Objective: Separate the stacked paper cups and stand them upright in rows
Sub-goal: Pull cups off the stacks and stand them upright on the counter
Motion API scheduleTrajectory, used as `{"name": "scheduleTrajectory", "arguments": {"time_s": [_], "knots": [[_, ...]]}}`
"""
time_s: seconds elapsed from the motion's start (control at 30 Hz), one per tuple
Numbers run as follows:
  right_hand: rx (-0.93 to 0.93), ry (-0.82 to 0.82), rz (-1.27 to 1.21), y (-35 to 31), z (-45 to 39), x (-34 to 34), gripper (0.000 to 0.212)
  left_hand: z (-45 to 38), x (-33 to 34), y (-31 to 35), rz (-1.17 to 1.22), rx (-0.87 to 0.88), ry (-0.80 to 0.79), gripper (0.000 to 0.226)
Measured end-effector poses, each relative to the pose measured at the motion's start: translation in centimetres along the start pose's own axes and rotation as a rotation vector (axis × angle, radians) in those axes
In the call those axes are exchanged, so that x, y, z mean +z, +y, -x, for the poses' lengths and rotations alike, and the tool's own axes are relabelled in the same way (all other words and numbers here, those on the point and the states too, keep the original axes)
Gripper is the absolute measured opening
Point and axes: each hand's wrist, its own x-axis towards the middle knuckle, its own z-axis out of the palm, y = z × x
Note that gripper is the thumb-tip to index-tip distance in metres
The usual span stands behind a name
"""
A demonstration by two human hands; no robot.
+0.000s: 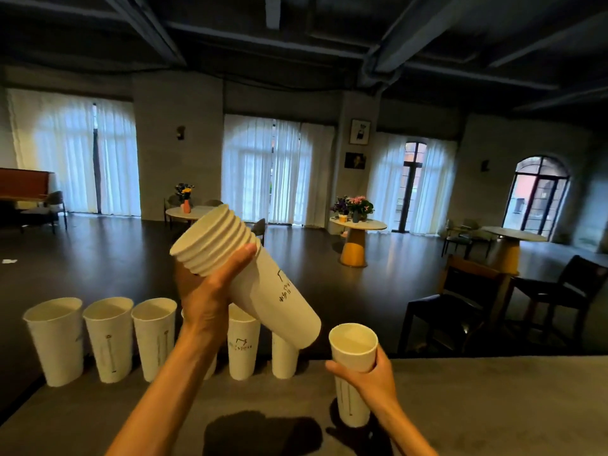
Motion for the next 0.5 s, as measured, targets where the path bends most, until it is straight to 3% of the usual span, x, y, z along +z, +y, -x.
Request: {"name": "scheduleTrajectory", "arguments": {"time_s": [0.07,0.23,0.5], "knots": [[0.057,0.066,-0.008,0.6,-1.9,0.1,0.08,-0.6,-1.2,-0.1,-0.023,-0.007,0.044,0.073],[0.127,0.022,0.023,3.3,-7.0,2.2,0.1,-0.6,-2.3,-2.6,-0.07,-0.038,0.11,0.109],[0.168,-0.111,0.006,6.7,-12.4,4.9,0.099,-0.7,-1.4,-5.8,-0.112,-0.013,0.18,0.119]]}}
